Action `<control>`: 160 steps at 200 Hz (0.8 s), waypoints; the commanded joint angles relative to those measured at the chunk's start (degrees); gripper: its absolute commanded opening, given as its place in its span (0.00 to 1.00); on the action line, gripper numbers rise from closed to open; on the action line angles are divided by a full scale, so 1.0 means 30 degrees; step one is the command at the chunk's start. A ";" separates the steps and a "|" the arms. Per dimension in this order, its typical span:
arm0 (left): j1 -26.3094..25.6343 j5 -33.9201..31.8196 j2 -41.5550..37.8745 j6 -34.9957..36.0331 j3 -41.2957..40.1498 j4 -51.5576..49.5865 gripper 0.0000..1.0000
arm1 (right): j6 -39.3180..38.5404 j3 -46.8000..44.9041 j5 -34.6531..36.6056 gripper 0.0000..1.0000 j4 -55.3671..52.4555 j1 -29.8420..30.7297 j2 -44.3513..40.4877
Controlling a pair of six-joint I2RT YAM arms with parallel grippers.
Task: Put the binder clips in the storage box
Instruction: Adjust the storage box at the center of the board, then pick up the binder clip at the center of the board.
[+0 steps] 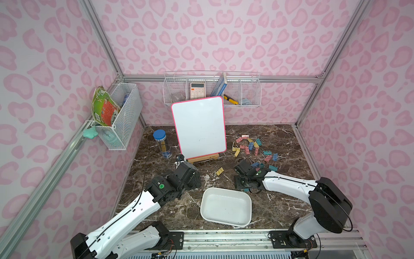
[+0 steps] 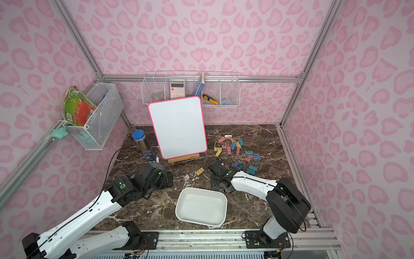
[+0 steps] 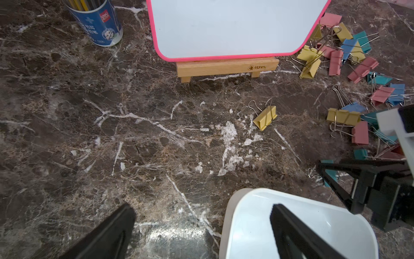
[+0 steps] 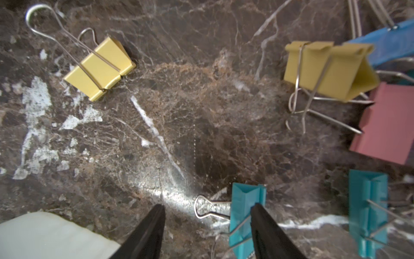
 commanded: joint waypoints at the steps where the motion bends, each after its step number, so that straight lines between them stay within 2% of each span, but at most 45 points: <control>1: 0.0019 -0.0151 -0.0116 0.0382 -0.0026 0.0433 0.99 | 0.0849 -0.0119 0.0834 0.57 -0.0370 0.0266 0.0203; 24: 0.0018 0.0140 -0.0067 0.0590 -0.0041 0.0648 0.99 | 0.1099 -0.0034 0.2261 0.43 -0.0881 0.0651 0.0279; 47: 0.0004 0.0275 0.0132 0.0693 -0.0029 0.0680 0.99 | 0.1142 -0.0067 0.2936 0.38 -0.1316 0.0764 0.0302; 65: 0.0017 0.0475 0.0266 0.0759 0.0027 0.0698 0.99 | 0.1113 -0.0155 0.3209 0.28 -0.1438 0.0756 0.0248; 103: 0.0020 0.1381 0.0398 0.1149 0.0011 0.1456 0.99 | 0.1231 0.0186 0.4091 0.03 -0.1597 0.0744 -0.0022; 140: 0.0016 0.1945 0.0544 0.1229 0.0097 0.1893 0.99 | 0.1284 0.0727 0.5044 0.00 -0.1702 0.0702 -0.0788; 160: 0.0019 0.1858 0.0386 0.1228 0.0065 0.1890 0.99 | 0.1718 0.0694 0.4635 0.00 -0.1255 0.0506 -0.2369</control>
